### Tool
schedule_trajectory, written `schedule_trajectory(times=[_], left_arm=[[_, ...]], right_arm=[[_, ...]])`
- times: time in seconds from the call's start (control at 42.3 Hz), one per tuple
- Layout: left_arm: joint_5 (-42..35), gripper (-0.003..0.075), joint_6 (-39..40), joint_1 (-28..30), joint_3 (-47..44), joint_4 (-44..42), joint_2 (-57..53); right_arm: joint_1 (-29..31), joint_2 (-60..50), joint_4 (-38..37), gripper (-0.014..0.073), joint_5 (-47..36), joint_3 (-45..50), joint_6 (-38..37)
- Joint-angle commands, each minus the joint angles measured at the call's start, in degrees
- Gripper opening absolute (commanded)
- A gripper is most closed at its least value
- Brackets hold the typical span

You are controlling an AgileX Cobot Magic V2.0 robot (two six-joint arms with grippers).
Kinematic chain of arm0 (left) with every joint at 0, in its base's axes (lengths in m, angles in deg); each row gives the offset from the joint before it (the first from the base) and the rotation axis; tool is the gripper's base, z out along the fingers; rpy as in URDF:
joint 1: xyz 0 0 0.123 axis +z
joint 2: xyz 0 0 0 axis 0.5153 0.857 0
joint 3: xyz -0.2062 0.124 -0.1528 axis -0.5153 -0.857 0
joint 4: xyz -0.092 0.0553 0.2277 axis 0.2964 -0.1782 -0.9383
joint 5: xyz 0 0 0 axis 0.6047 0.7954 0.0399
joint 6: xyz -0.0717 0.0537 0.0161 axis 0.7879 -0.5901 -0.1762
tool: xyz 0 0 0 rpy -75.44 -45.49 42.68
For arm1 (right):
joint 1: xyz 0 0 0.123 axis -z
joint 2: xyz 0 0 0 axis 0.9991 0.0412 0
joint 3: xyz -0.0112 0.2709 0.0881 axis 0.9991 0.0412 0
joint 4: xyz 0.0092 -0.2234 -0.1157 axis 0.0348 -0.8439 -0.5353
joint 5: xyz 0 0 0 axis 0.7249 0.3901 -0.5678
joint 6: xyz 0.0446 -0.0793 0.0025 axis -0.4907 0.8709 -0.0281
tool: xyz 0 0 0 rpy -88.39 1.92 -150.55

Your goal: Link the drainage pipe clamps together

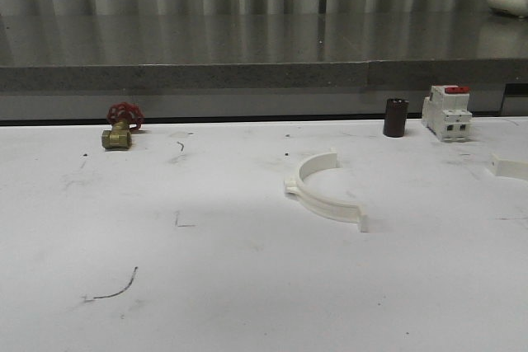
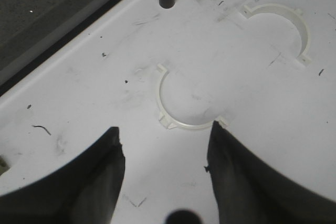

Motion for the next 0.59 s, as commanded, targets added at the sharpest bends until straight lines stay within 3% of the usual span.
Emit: schedule_trajectory(times=[0.0,0.331,0.568], left_arm=[[-8.07,0.0357,-1.17,0.26,-5.46,0.97,-7.86],[-16.28,0.0357,-1.17,0.26,-29.80,0.97,-25.71],[-17.61,0.0357,-1.17,0.26,-44.19,2.33,-39.20]], right_arm=[[0.31,0.34,0.29,0.0472,-3.40,-1.99,0.37],[0.31,0.34,0.29,0.0472,-3.40,-1.99,0.37],[0.31,0.34,0.29,0.0472,-3.40,-1.99,0.37]])
